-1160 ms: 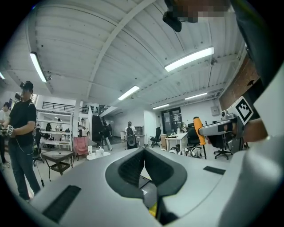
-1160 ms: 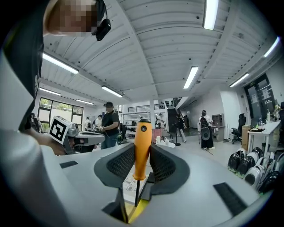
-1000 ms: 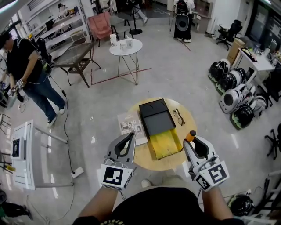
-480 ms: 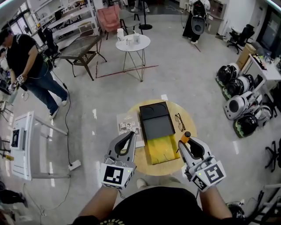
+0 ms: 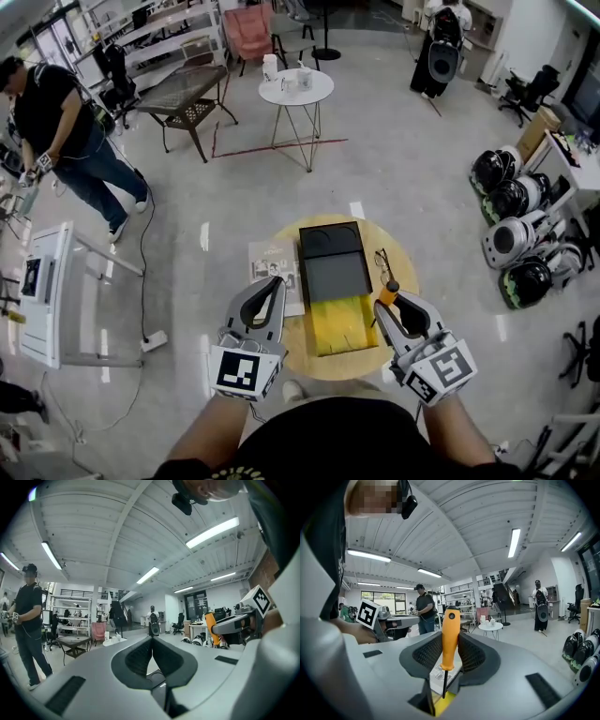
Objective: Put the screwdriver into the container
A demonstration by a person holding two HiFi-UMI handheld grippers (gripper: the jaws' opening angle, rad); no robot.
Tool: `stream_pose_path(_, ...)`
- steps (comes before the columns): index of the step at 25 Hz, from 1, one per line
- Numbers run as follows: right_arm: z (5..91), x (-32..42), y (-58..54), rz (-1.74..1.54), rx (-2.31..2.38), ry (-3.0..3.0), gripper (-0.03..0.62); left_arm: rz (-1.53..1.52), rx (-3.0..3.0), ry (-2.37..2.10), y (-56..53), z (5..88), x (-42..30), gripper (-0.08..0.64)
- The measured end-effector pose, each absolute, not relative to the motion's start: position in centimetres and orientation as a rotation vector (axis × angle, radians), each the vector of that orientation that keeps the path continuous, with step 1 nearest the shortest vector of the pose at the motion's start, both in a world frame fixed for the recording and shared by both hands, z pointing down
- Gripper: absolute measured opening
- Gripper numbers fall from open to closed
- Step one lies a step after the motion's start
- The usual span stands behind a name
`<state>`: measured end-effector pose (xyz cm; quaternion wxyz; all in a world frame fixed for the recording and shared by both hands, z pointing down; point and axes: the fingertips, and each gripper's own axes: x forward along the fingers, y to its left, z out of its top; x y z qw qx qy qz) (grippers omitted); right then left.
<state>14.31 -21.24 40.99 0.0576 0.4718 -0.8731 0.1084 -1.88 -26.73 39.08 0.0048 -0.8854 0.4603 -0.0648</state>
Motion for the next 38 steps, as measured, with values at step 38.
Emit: stream_pose_path(38, 51.9, 11.9, -22.5, 0.575, 1.274, -2.508, 0.118, -0.302, -2.682, 1.571, -25.8, 39.0, -7.3, 0.017)
